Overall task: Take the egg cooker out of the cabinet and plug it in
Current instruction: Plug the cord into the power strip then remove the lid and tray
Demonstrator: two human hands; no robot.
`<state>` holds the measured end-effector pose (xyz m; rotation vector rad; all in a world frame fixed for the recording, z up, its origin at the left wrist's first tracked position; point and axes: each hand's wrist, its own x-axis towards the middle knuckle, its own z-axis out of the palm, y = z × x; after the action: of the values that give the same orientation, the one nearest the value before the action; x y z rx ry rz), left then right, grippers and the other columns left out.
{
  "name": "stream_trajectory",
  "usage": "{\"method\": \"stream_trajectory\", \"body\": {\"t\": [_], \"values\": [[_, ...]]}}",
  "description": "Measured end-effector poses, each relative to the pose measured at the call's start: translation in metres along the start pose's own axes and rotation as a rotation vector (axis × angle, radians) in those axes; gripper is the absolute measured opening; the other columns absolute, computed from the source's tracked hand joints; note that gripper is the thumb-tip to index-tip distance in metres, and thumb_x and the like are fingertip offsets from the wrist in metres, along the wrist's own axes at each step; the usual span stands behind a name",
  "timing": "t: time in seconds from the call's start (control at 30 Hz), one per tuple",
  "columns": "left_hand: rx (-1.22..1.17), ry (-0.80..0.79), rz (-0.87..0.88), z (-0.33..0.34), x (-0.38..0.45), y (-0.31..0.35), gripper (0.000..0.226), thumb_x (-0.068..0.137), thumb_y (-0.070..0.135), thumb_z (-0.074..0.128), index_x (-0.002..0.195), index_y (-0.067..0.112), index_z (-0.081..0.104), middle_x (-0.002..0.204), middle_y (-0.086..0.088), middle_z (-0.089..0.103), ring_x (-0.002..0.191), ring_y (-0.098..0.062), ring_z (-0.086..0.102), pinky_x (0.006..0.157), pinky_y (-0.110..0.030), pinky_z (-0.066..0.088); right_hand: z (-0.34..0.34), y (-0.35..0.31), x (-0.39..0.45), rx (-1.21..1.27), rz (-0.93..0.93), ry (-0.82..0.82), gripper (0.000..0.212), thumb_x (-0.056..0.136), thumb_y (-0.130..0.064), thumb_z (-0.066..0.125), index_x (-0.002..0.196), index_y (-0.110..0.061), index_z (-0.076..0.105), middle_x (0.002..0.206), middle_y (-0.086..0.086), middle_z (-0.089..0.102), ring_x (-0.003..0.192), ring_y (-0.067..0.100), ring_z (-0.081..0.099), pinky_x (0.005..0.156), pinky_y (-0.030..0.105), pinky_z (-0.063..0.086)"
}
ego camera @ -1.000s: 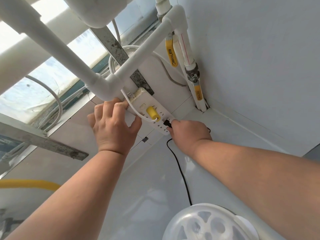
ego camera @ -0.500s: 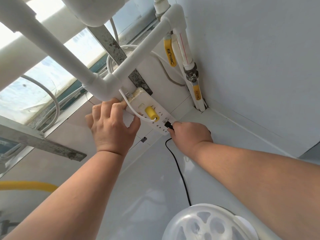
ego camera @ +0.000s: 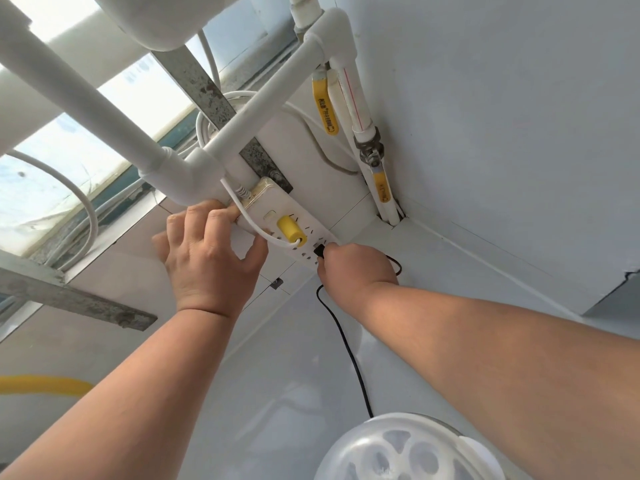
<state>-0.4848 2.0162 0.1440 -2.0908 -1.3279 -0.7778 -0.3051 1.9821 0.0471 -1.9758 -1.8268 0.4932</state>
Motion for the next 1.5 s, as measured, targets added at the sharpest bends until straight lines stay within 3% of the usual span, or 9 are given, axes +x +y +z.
{"method": "stream_trajectory", "body": {"t": [0.17, 0.3, 0.43, 0.5, 0.7, 0.9, 1.1, 1.33, 1.5], "values": [[-0.012, -0.008, -0.002, 0.001, 0.0, -0.002, 0.038, 0.082, 0.04, 0.081, 0.106, 0.013, 0.071, 0.116, -0.01, 0.07, 0.108, -0.036, 0.052, 0.089, -0.047, 0.04, -0.003, 0.006, 0.001, -0.137, -0.144, -0.044, 0.013, 0.095, 0.0, 0.055, 0.1, -0.012, 0.059, 0.074, 0.007, 0.062, 0.056, 0.026, 0.049, 0.047, 0.026, 0.024], [-0.014, 0.0, 0.01, 0.002, -0.001, -0.003, 0.037, 0.082, 0.041, 0.08, 0.106, 0.014, 0.071, 0.115, -0.01, 0.07, 0.107, -0.036, 0.052, 0.088, -0.047, 0.039, -0.009, 0.021, 0.01, -0.201, -0.272, -0.007, 0.017, 0.093, -0.002, 0.053, 0.105, -0.009, 0.062, 0.088, 0.012, 0.074, 0.063, 0.03, 0.051, 0.048, 0.028, 0.021], [-0.013, 0.002, 0.001, 0.003, -0.001, -0.003, 0.036, 0.081, 0.04, 0.081, 0.106, 0.015, 0.071, 0.115, -0.008, 0.07, 0.108, -0.036, 0.053, 0.088, -0.046, 0.037, -0.003, 0.015, 0.008, -0.103, -0.203, 0.024, 0.012, 0.104, -0.015, 0.05, 0.096, -0.012, 0.058, 0.086, 0.013, 0.073, 0.062, 0.03, 0.049, 0.046, 0.028, 0.019], [-0.019, -0.005, -0.004, 0.002, -0.001, -0.002, 0.036, 0.081, 0.04, 0.081, 0.105, 0.014, 0.071, 0.115, -0.008, 0.07, 0.108, -0.036, 0.052, 0.088, -0.047, 0.038, 0.002, 0.01, 0.005, -0.069, -0.144, 0.021, 0.011, 0.104, -0.012, 0.05, 0.093, -0.015, 0.053, 0.082, 0.012, 0.069, 0.062, 0.029, 0.05, 0.046, 0.027, 0.02], [-0.013, -0.022, -0.011, -0.001, 0.001, 0.0, 0.036, 0.081, 0.038, 0.082, 0.104, 0.012, 0.072, 0.115, -0.009, 0.07, 0.108, -0.037, 0.053, 0.087, -0.046, 0.036, 0.006, -0.005, 0.01, 0.016, -0.016, 0.007, 0.018, 0.101, -0.004, 0.051, 0.11, -0.007, 0.066, 0.098, 0.012, 0.075, 0.069, 0.027, 0.05, 0.047, 0.026, 0.018], [-0.027, -0.018, -0.009, 0.0, 0.0, -0.001, 0.036, 0.081, 0.039, 0.081, 0.104, 0.014, 0.072, 0.115, -0.009, 0.07, 0.109, -0.035, 0.05, 0.087, -0.049, 0.039, 0.002, -0.003, 0.013, 0.022, -0.048, -0.01, 0.019, 0.099, -0.001, 0.051, 0.112, -0.005, 0.064, 0.099, 0.014, 0.074, 0.06, 0.025, 0.044, 0.047, 0.027, 0.018], [-0.024, -0.01, -0.01, 0.001, -0.002, 0.0, 0.037, 0.08, 0.039, 0.082, 0.105, 0.015, 0.069, 0.115, -0.009, 0.07, 0.109, -0.035, 0.05, 0.087, -0.047, 0.036, -0.002, -0.009, 0.017, 0.062, 0.025, -0.06, 0.021, 0.105, -0.01, 0.048, 0.116, -0.006, 0.066, 0.107, 0.013, 0.074, 0.075, 0.03, 0.051, 0.048, 0.028, 0.022], [-0.021, -0.045, -0.009, -0.002, -0.001, 0.0, 0.04, 0.081, 0.044, 0.079, 0.107, 0.014, 0.068, 0.118, -0.008, 0.068, 0.111, -0.035, 0.05, 0.089, -0.048, 0.037, -0.011, -0.008, 0.016, 0.042, 0.01, -0.097, 0.02, 0.106, -0.009, 0.048, 0.115, -0.008, 0.066, 0.107, 0.012, 0.073, 0.076, 0.028, 0.052, 0.048, 0.027, 0.022], [-0.021, -0.114, -0.047, -0.01, 0.002, 0.005, 0.04, 0.081, 0.04, 0.083, 0.108, 0.014, 0.069, 0.118, -0.007, 0.068, 0.112, -0.036, 0.049, 0.091, -0.049, 0.036, -0.024, -0.01, 0.013, 0.063, 0.07, -0.217, 0.025, 0.107, -0.008, 0.046, 0.122, -0.007, 0.067, 0.116, 0.013, 0.071, 0.084, 0.029, 0.053, 0.05, 0.027, 0.028]]}}
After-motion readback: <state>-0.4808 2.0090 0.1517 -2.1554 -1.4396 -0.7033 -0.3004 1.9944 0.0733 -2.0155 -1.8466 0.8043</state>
